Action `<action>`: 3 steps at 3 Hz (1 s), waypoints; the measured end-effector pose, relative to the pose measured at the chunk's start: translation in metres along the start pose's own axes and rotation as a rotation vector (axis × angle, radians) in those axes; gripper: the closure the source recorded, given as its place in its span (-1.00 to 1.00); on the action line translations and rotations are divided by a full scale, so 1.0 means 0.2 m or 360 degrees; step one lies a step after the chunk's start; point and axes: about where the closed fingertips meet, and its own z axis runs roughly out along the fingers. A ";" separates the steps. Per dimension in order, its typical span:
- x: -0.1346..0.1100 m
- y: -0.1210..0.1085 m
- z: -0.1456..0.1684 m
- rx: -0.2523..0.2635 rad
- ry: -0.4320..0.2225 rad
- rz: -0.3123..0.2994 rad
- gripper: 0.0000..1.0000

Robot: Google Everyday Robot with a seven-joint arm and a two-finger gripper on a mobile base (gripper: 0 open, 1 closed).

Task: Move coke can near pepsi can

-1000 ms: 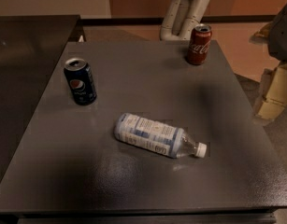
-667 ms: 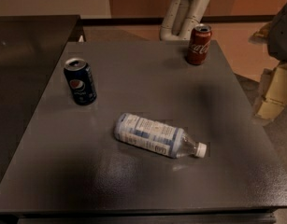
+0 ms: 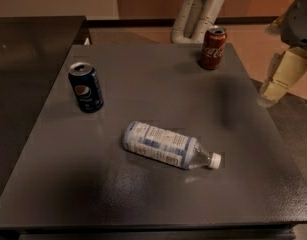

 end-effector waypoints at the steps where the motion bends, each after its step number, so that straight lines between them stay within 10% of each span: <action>1: -0.01 -0.19 0.08 0.0017 -0.0070 0.0090 -1.00; 3: -0.07 -0.47 0.34 0.0072 -0.0222 0.0275 -1.00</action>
Offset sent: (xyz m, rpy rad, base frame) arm 0.1250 -0.0162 -0.0316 0.1687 -0.0552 -0.1545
